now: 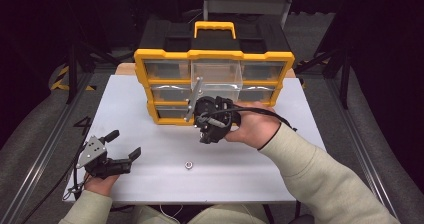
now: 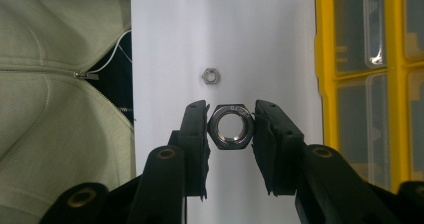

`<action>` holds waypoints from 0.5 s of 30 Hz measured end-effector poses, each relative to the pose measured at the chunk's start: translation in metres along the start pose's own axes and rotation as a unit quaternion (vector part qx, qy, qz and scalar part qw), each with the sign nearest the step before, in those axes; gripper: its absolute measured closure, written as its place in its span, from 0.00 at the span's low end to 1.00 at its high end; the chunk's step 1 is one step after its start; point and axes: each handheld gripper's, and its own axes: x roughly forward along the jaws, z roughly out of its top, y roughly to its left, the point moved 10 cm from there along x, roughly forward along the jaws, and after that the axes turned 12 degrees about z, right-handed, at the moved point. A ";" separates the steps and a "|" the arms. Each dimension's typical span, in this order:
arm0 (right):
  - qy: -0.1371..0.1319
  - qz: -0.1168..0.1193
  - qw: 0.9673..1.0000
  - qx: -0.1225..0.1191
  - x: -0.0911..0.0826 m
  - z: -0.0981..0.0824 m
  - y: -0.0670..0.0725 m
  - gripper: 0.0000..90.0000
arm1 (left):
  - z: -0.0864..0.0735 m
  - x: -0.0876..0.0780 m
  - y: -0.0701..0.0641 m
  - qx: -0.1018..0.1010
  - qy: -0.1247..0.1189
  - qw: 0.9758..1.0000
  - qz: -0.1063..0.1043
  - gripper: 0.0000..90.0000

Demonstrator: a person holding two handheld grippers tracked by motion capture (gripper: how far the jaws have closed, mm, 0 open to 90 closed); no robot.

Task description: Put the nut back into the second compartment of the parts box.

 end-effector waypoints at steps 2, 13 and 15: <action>0.002 0.000 1.000 0.001 -0.008 0.001 -0.001 0.75 | 0.000 0.000 0.001 0.000 -0.002 1.000 0.003 0.03; 0.001 -0.009 1.000 0.013 -0.056 0.010 -0.010 0.75 | 0.000 0.000 0.001 0.000 -0.001 1.000 0.002 0.03; 0.002 -0.009 1.000 0.013 -0.062 0.011 -0.011 0.75 | 0.000 0.000 0.001 0.000 0.000 1.000 0.003 0.03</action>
